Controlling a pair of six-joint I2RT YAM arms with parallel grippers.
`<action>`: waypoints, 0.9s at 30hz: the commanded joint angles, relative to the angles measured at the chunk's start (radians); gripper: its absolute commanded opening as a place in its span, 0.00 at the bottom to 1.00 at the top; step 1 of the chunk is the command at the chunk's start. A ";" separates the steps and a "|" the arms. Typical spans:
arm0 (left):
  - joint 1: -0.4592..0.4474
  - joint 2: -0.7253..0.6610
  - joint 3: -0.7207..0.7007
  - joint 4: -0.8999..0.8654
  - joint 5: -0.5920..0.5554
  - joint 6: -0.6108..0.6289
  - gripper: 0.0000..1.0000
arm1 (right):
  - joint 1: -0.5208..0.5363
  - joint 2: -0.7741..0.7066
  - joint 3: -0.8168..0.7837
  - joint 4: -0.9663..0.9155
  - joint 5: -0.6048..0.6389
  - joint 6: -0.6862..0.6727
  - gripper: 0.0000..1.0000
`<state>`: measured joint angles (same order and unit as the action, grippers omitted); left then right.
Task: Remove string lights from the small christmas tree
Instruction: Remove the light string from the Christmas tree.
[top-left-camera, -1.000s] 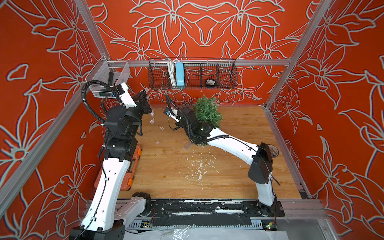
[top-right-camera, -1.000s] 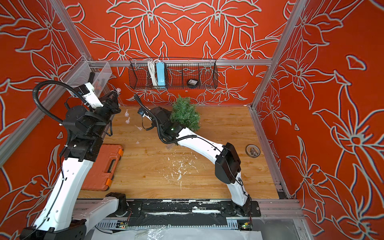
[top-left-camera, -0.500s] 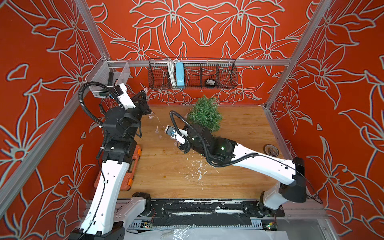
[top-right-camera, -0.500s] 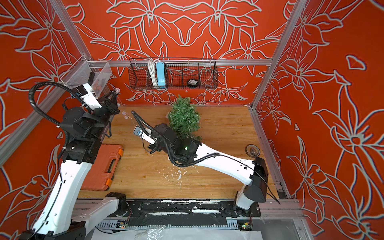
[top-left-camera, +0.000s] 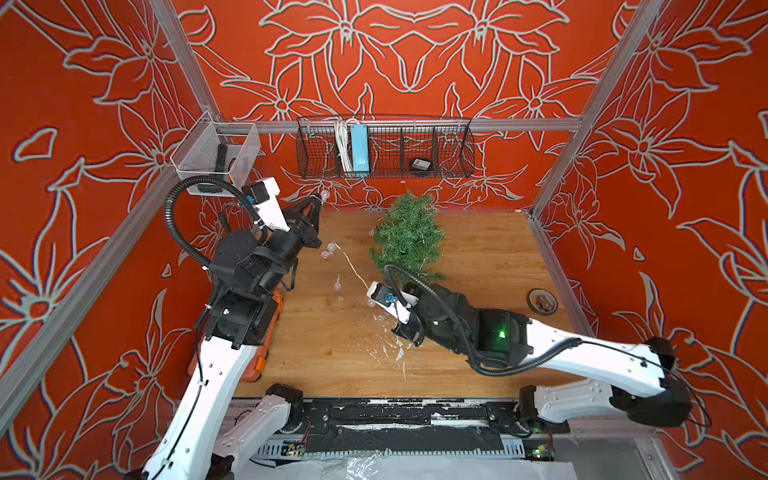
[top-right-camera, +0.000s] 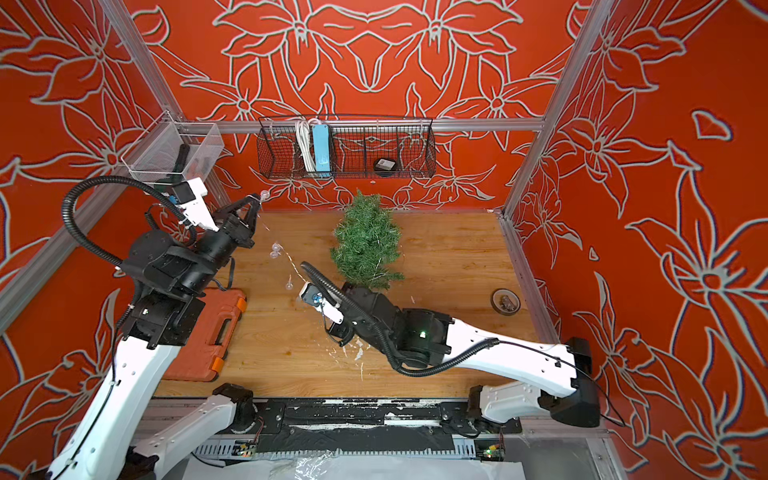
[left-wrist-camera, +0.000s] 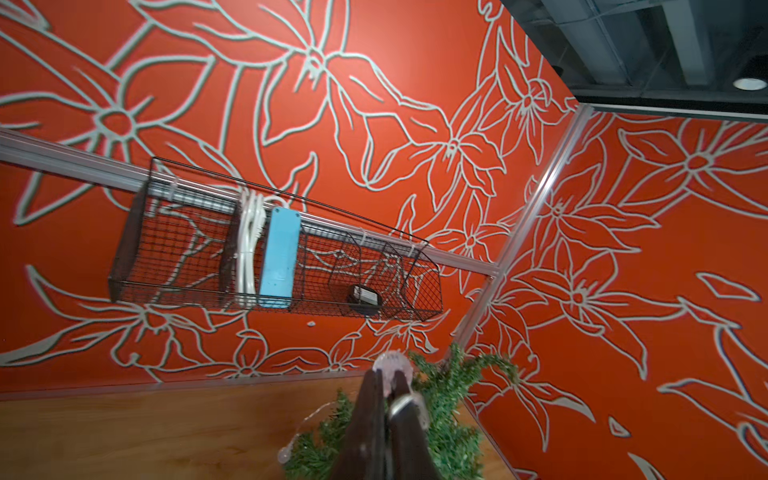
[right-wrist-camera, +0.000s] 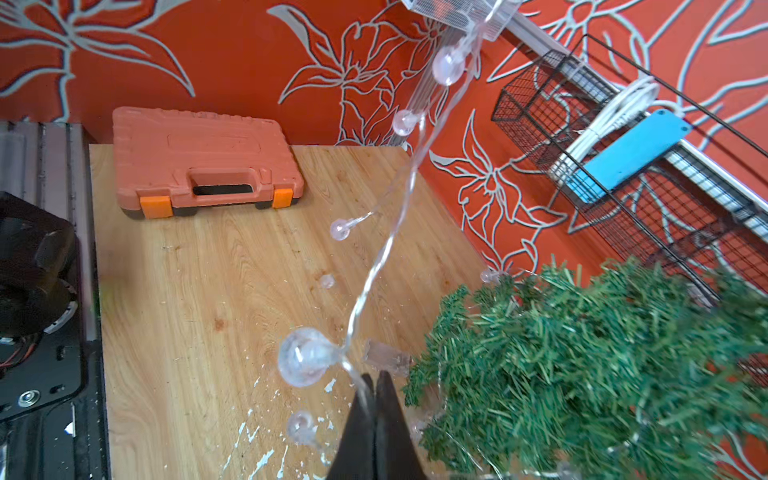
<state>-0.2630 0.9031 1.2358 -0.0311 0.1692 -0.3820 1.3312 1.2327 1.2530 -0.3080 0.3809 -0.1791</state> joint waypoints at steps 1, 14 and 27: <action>-0.108 -0.017 0.010 -0.003 0.019 0.019 0.00 | 0.002 -0.053 -0.045 -0.018 0.069 0.048 0.00; -0.627 0.066 0.096 -0.069 -0.262 0.170 0.00 | -0.091 -0.294 -0.147 -0.054 0.070 0.063 0.00; -0.770 0.196 0.213 -0.143 -0.230 0.168 0.00 | -0.178 -0.394 -0.101 -0.073 -0.050 0.038 0.00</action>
<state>-1.0111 1.0710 1.3994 -0.1581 -0.0937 -0.2092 1.1851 0.8848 1.1667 -0.3874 0.3920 -0.1375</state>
